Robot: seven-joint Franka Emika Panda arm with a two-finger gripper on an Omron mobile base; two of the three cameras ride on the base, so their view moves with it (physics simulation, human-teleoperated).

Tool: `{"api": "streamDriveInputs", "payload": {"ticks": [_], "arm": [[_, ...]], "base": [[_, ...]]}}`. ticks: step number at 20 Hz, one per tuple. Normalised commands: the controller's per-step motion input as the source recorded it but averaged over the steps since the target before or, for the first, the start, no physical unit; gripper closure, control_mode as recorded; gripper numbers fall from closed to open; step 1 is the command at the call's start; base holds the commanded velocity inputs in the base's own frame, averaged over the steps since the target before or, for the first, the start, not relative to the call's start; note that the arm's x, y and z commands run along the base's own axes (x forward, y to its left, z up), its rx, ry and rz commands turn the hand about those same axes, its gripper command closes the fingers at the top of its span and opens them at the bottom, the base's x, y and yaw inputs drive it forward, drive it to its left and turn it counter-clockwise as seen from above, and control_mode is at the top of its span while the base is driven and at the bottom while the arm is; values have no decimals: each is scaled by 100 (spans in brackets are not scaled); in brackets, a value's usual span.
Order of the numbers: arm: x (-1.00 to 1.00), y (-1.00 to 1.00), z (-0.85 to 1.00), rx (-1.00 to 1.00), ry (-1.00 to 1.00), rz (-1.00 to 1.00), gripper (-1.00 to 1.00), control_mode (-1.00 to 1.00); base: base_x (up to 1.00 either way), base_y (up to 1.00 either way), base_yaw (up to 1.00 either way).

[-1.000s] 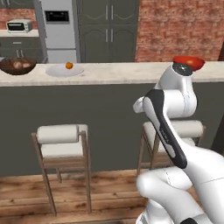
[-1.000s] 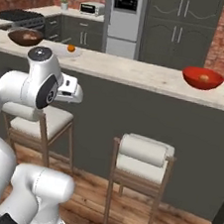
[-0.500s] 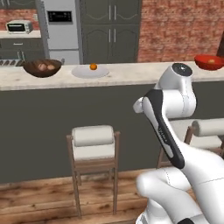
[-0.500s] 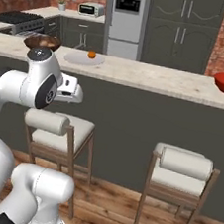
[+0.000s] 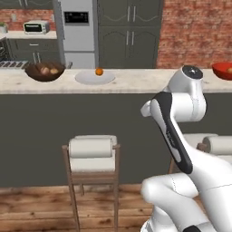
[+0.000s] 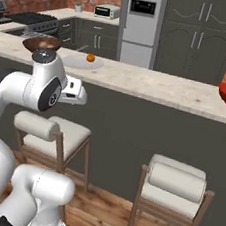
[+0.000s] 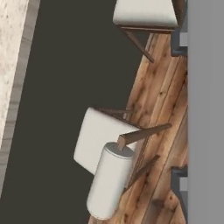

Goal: Take the fruits from the plate on the dining counter and place two fruits in each bowl.

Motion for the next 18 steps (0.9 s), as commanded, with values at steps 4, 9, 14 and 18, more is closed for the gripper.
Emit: {"api": "streamDriveInputs", "payload": {"ticks": [4, 9, 14, 18], "arm": [[0, 0, 0, 0, 0, 0, -100, 100], [0, 0, 0, 0, 0, 0, -100, 100], [0, 0, 0, 0, 0, 0, -100, 100], [0, 0, 0, 0, 0, 0, -100, 100]], "base": [[47, -62, 27], [90, 3, 0], [100, 63, -16], [56, 20, -9]]}}
